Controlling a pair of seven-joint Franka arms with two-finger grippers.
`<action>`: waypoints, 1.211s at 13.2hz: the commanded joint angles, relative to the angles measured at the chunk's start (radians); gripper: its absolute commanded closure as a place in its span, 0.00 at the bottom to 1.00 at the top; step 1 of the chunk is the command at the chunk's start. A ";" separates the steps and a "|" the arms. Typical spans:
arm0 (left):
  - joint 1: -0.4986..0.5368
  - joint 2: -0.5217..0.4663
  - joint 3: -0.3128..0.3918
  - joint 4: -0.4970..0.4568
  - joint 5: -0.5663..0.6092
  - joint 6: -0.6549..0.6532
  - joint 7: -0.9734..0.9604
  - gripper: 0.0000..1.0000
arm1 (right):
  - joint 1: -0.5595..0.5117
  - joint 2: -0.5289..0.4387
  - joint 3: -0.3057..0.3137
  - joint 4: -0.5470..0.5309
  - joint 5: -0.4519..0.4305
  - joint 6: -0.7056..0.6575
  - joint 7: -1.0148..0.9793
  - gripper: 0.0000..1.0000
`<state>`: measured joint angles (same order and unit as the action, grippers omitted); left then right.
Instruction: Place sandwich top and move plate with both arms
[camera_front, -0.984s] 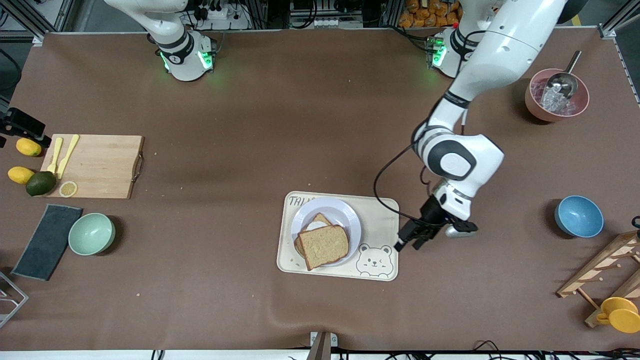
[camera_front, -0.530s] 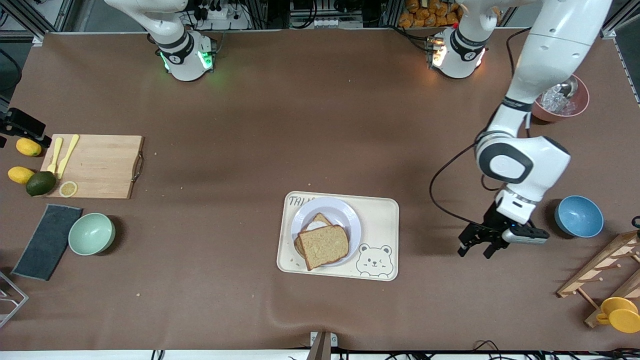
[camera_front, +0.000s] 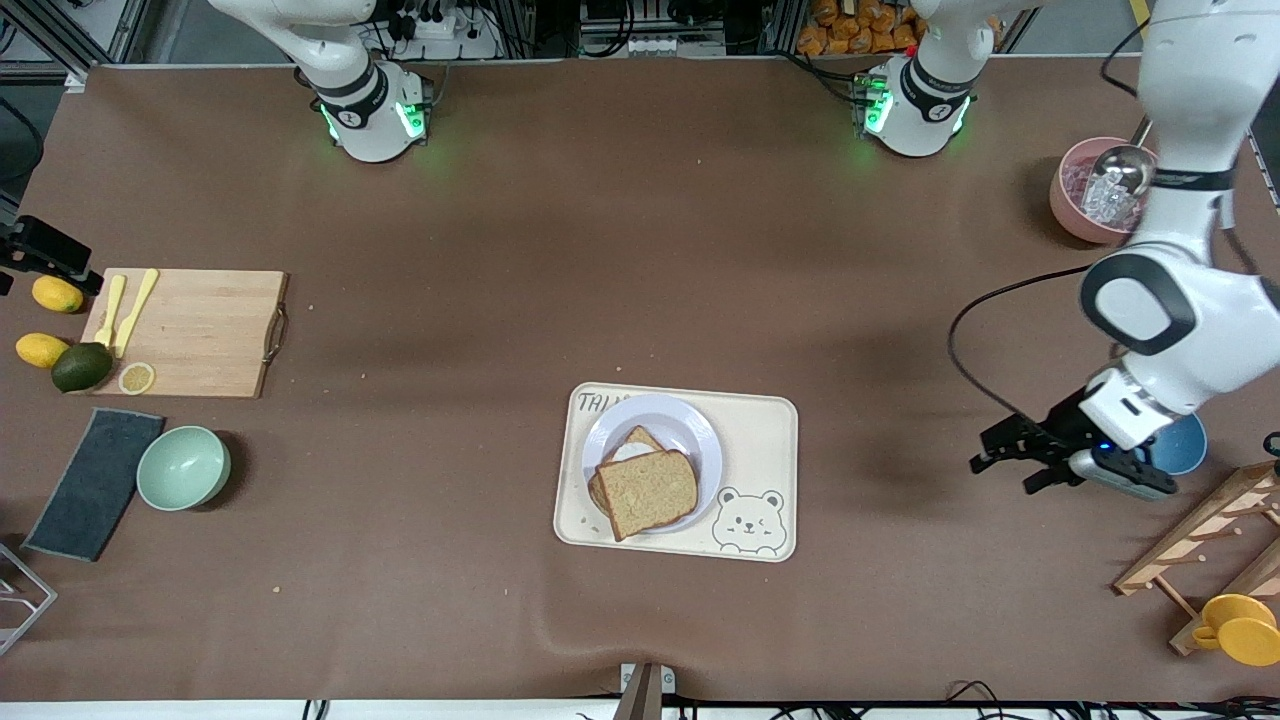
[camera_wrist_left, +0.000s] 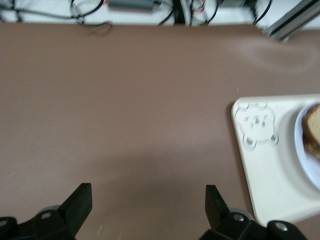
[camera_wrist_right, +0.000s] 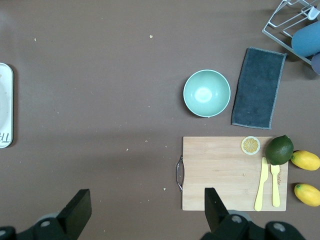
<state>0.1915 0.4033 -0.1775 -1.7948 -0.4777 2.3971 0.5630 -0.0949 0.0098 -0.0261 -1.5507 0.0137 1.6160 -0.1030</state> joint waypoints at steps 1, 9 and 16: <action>-0.012 -0.064 -0.002 0.075 0.190 -0.201 -0.223 0.00 | -0.023 -0.001 0.015 0.003 0.000 -0.010 0.011 0.00; -0.164 -0.368 0.004 0.189 0.505 -0.739 -0.569 0.00 | -0.031 0.001 0.015 0.001 0.000 -0.011 0.011 0.00; -0.218 -0.393 0.006 0.256 0.504 -0.914 -0.712 0.00 | -0.031 0.004 0.015 0.001 0.000 -0.011 0.011 0.00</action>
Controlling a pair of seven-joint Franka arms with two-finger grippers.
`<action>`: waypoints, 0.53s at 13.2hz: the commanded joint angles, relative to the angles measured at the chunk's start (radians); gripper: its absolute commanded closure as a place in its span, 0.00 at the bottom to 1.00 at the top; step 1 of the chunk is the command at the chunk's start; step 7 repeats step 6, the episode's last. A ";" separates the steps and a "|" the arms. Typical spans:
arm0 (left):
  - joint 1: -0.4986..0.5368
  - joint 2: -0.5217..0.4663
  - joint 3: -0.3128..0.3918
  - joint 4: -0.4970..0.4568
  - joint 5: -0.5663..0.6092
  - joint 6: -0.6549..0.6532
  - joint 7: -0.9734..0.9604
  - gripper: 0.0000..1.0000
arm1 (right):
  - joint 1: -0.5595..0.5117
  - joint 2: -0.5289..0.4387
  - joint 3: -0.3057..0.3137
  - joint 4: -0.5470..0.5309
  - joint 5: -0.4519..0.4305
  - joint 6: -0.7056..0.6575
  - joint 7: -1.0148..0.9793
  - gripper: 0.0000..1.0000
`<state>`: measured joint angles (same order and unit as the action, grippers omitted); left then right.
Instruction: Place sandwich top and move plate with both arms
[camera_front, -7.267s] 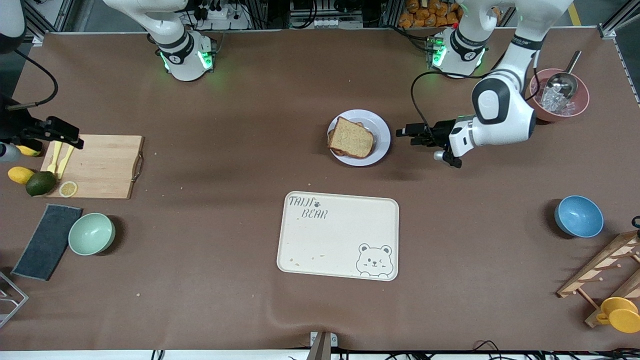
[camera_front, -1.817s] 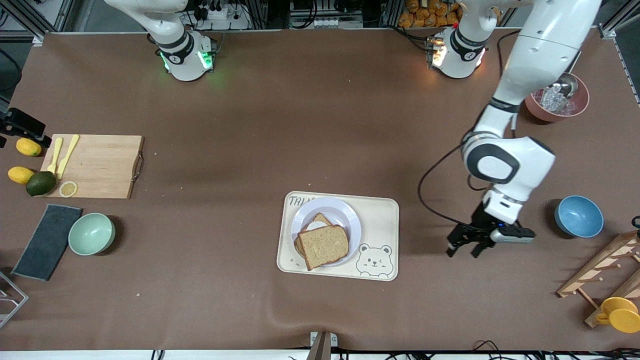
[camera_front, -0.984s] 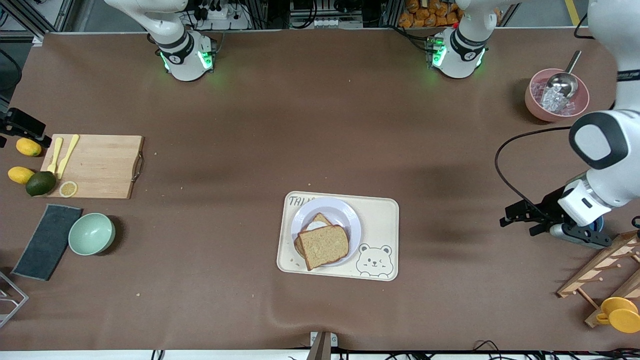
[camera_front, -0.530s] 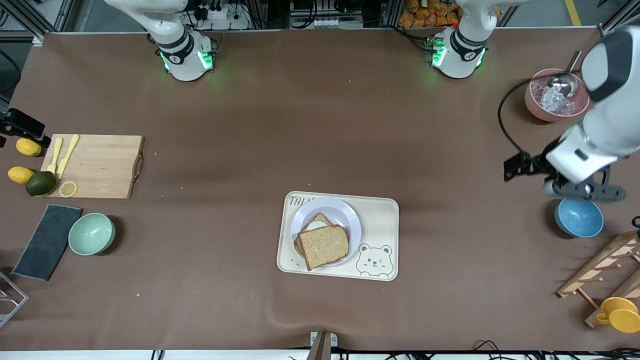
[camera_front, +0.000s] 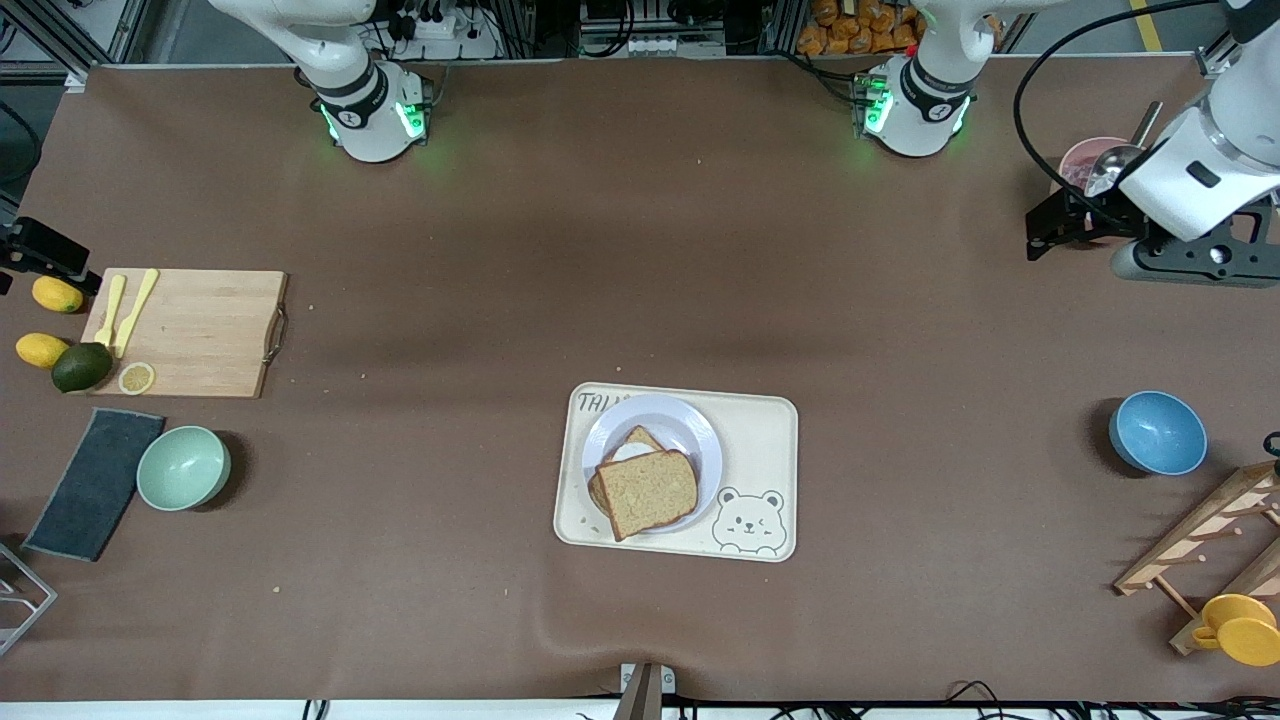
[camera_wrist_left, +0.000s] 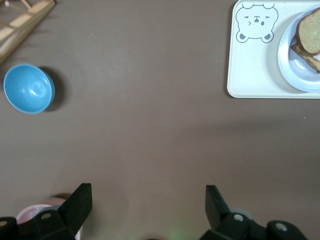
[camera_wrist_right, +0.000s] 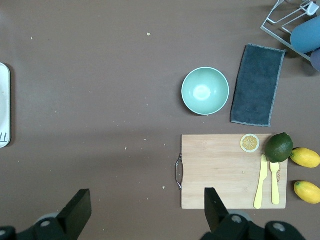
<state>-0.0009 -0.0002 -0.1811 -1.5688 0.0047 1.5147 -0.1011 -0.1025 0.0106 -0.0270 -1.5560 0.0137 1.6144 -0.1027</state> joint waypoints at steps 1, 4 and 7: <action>-0.025 0.008 0.009 0.032 0.020 -0.030 -0.048 0.00 | -0.023 0.003 0.016 0.007 0.000 -0.010 0.011 0.00; -0.025 0.009 0.009 0.032 0.021 -0.030 -0.043 0.00 | -0.025 0.005 0.016 0.007 0.000 -0.010 0.011 0.00; -0.025 0.009 0.009 0.032 0.023 -0.030 -0.035 0.00 | -0.032 0.005 0.016 0.007 0.000 -0.010 0.011 0.00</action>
